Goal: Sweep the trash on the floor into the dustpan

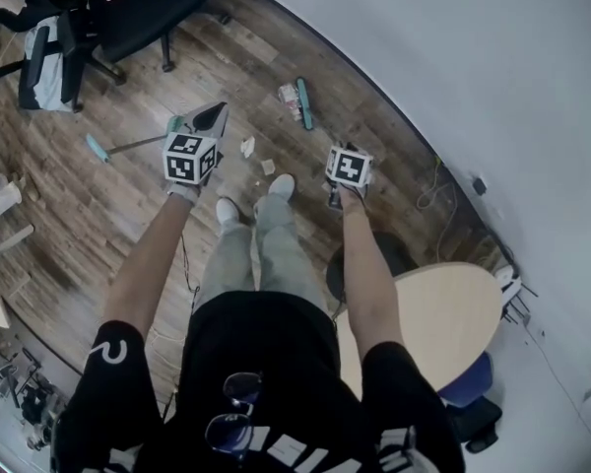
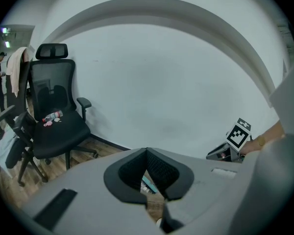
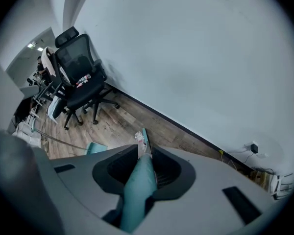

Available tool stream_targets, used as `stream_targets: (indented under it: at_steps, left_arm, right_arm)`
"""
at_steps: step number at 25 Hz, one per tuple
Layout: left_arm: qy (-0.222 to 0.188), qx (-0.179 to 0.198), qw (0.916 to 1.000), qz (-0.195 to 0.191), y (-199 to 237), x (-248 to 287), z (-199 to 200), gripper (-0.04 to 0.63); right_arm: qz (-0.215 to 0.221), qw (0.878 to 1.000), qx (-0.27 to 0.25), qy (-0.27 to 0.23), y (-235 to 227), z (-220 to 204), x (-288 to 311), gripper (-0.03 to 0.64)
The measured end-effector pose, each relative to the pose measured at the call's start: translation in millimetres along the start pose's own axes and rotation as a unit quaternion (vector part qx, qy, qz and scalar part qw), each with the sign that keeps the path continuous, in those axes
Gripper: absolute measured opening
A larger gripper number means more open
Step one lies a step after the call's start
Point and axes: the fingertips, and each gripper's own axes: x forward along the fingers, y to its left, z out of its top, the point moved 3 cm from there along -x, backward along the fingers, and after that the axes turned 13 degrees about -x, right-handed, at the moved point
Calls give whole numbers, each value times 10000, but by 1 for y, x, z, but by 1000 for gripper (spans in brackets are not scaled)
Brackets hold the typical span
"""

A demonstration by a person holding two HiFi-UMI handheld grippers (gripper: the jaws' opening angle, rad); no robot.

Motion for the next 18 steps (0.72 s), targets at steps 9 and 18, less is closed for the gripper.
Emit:
stream_targets:
  at_steps: [9, 18]
  left_arm:
    - [-153, -175, 9995, 231, 31, -32, -11, -3]
    - [-296, -314, 9984, 370, 82, -91, -36, -3]
  right_arm:
    - [-134, 9951, -947, 266, 31, -6, 3, 84]
    - [-163, 9922, -1200, 284, 99, -36, 1, 84]
